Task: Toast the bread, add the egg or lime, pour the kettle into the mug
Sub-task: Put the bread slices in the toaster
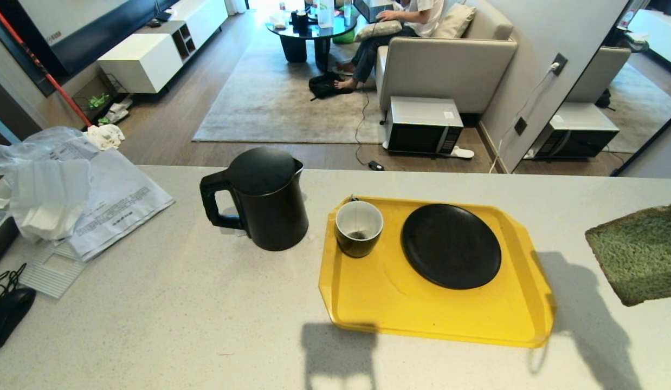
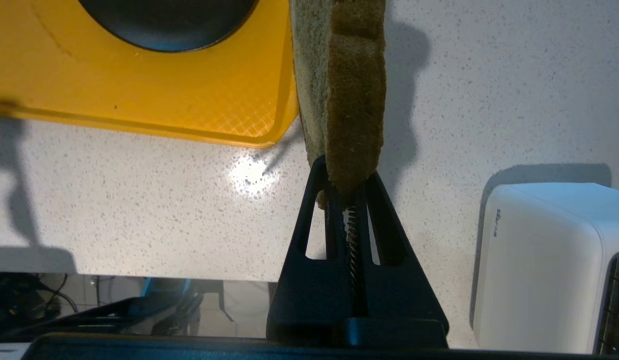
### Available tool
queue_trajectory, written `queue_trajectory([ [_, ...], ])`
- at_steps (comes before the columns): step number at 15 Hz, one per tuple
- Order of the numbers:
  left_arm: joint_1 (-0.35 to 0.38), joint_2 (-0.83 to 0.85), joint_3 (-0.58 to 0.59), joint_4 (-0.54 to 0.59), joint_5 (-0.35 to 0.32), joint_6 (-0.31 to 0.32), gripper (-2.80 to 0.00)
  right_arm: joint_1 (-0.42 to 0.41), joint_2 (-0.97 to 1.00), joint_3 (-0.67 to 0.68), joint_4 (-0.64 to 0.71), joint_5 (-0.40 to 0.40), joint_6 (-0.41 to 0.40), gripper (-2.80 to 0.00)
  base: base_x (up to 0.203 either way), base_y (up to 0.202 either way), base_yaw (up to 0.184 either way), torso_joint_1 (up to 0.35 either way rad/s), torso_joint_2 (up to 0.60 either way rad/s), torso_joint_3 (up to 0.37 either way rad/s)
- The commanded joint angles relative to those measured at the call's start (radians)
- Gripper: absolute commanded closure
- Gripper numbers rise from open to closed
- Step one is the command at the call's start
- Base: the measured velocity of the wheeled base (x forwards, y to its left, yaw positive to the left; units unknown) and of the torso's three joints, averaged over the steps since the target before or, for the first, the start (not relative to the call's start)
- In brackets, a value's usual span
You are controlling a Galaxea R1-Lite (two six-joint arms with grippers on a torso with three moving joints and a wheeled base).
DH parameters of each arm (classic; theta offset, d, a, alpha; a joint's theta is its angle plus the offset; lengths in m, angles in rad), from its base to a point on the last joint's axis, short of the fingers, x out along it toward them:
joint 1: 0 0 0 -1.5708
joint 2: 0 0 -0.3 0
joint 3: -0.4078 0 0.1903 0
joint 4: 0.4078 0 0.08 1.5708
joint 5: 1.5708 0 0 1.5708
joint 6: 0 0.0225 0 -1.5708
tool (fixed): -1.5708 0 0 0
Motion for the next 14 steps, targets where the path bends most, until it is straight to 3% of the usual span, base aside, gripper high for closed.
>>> queue_trajectory([
  [1,0.001,0.001,0.000,0.000,0.000,0.000,0.00,0.000,-0.113,0.042,0.021,0.001,-0.032,0.00,0.000,0.000,0.000,0.000,0.00,0.000],
  [4,0.000,0.001,0.000,0.000,0.000,0.000,0.00,-0.008,-0.135,0.013,0.142,-0.026,-0.044,0.00,0.000,0.000,0.000,0.000,0.00,0.000],
  [14,0.001,0.001,0.000,0.000,0.000,0.000,0.00,-0.006,-0.126,-0.046,0.196,-0.030,-0.027,0.00,0.000,0.000,0.000,0.000,0.00,0.000],
])
